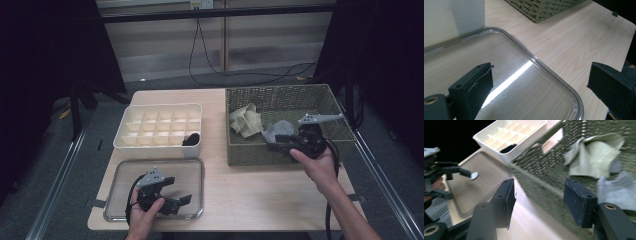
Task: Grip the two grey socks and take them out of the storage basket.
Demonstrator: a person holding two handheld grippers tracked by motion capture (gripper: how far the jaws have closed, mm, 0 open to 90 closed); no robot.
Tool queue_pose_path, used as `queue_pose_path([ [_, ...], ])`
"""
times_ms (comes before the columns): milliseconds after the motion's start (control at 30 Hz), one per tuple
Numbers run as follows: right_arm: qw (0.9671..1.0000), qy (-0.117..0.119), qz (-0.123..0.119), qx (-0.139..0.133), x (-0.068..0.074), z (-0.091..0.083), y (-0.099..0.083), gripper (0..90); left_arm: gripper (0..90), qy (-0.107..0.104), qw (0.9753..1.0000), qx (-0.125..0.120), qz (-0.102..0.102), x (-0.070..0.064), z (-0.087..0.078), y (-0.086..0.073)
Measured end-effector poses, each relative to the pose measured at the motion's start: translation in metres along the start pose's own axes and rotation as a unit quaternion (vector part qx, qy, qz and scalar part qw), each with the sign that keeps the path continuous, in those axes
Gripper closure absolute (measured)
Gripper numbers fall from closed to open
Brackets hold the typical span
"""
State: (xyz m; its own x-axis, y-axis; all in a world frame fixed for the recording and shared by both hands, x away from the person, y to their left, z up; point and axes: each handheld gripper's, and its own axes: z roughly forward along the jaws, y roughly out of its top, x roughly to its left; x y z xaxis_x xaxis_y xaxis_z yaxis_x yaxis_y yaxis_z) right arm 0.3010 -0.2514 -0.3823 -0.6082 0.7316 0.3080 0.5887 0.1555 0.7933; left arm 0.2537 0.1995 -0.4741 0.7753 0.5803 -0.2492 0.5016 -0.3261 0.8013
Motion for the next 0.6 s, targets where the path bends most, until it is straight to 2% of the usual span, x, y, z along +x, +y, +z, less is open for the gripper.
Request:
queue_pose_path([
  [233,0.9998,-0.017,0.000,-0.003,-0.019,-0.001,0.017,42.6,5.7,0.003,1.0000,-0.002,-0.001,0.000,-0.001,0.000],
  [400,0.9993,-0.035,0.012,0.005,-0.034,0.006,0.034,45.2,5.7,0.001,1.0000,0.001,0.003,0.001,0.000,0.000],
  [467,0.9992,-0.037,0.012,0.009,-0.035,0.008,0.036,45.4,5.8,0.001,1.0000,0.002,0.004,0.001,0.000,0.000],
  [533,0.9985,-0.047,0.008,0.029,-0.040,0.015,0.043,46.2,5.8,0.001,1.0000,0.002,0.003,0.001,0.000,0.000],
  [600,0.9982,-0.050,0.007,0.033,-0.043,0.017,0.045,46.6,5.7,0.002,1.0000,0.002,0.004,0.001,0.000,0.000],
])
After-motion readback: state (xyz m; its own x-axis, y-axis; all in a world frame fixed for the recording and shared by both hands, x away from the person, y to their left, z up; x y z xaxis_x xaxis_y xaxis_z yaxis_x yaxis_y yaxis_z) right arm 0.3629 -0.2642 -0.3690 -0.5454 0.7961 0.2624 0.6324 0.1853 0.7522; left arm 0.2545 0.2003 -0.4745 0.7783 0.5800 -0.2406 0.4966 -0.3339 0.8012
